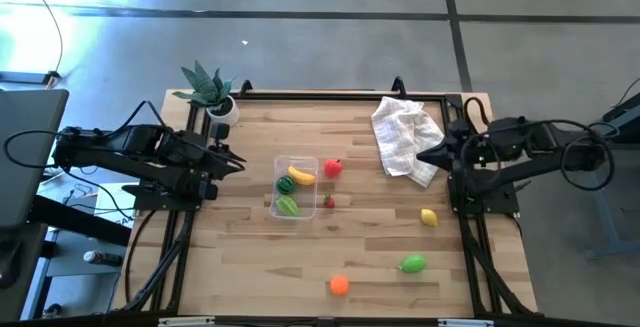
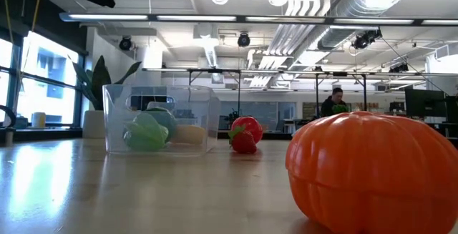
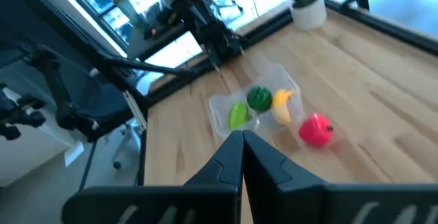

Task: Pick and placing Produce into tupperware
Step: Put the lemon into the bin

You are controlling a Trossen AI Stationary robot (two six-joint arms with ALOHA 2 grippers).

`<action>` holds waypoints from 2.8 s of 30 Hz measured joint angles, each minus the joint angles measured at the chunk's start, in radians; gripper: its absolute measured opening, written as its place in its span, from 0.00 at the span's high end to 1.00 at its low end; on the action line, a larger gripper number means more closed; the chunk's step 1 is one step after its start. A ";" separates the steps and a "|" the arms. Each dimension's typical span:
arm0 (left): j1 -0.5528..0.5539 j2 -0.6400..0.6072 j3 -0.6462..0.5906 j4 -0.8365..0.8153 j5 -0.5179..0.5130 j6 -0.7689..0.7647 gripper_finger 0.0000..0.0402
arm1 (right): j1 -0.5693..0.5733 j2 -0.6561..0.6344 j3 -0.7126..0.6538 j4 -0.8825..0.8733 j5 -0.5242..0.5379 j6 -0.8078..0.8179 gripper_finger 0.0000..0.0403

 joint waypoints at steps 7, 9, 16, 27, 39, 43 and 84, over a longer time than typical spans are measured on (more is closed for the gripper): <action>0.000 0.000 0.000 0.000 0.000 0.000 0.79 | 0.000 0.000 0.000 0.046 0.058 -0.023 1.00; 0.000 0.000 0.000 0.000 0.000 0.000 0.79 | 0.000 0.000 0.000 0.045 0.060 0.004 1.00; 0.000 0.000 0.000 0.000 0.000 0.000 0.79 | 0.000 0.013 0.001 0.124 -0.219 -0.005 1.00; 0.000 0.000 0.000 0.000 0.000 0.000 0.79 | 0.071 0.090 0.002 -0.416 -0.310 0.290 1.00; 0.000 0.000 0.000 0.000 0.000 0.000 0.79 | 0.227 0.311 0.002 -0.707 -0.242 0.605 0.80; 0.000 0.000 0.000 0.000 0.000 0.000 0.79 | 0.238 0.417 0.002 -0.706 -0.203 0.653 0.66; 0.000 0.000 0.000 0.000 -0.001 0.000 0.79 | 0.440 0.719 -0.295 -0.333 -0.152 1.125 0.58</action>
